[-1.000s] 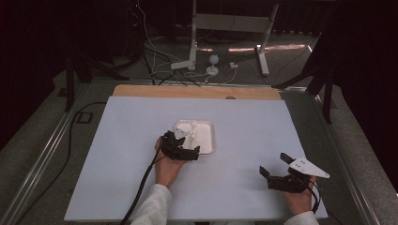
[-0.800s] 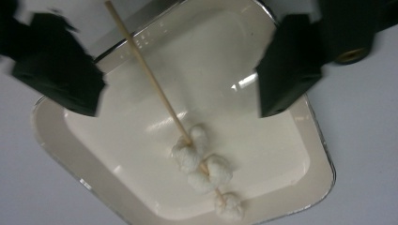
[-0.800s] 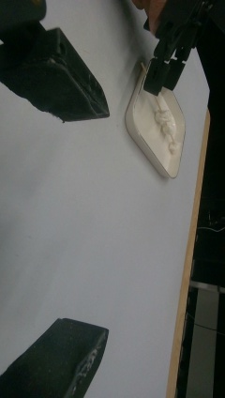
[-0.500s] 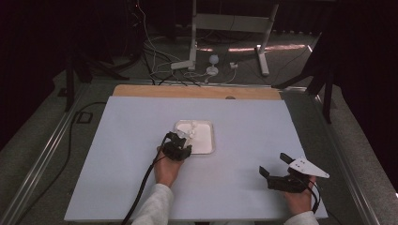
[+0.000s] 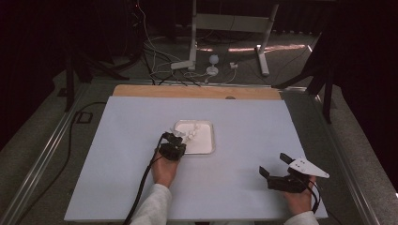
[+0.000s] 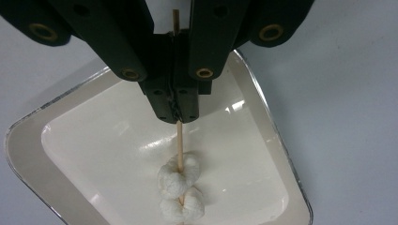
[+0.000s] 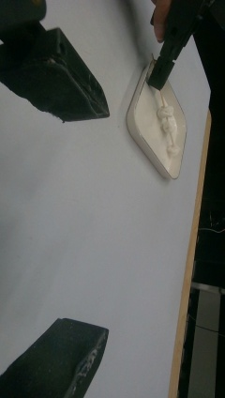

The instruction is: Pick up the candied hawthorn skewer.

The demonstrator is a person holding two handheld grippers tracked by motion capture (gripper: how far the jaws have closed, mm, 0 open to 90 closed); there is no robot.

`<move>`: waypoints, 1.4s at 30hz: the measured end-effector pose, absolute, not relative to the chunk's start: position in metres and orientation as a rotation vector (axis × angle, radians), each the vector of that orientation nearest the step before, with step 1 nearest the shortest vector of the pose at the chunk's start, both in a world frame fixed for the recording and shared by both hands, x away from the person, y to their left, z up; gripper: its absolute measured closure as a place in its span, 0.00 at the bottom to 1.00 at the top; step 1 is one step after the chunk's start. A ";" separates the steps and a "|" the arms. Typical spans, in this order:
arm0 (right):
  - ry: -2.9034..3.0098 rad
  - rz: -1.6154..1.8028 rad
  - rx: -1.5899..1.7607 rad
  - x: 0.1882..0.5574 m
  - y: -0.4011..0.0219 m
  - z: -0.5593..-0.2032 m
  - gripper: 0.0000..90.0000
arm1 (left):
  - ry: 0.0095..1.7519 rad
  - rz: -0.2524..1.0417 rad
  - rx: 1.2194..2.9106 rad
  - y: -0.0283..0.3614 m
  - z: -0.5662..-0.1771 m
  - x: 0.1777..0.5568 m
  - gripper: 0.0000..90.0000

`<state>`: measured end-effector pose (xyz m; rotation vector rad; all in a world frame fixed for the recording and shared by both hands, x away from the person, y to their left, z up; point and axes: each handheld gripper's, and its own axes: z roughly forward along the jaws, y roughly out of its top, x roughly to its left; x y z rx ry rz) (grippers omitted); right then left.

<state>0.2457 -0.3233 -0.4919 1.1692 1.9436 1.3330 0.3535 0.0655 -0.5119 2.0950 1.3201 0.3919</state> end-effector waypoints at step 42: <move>1.884 1.353 1.203 0.247 -0.323 -0.482 0.00 | 1.186 0.385 1.878 0.140 -0.479 0.297 1.00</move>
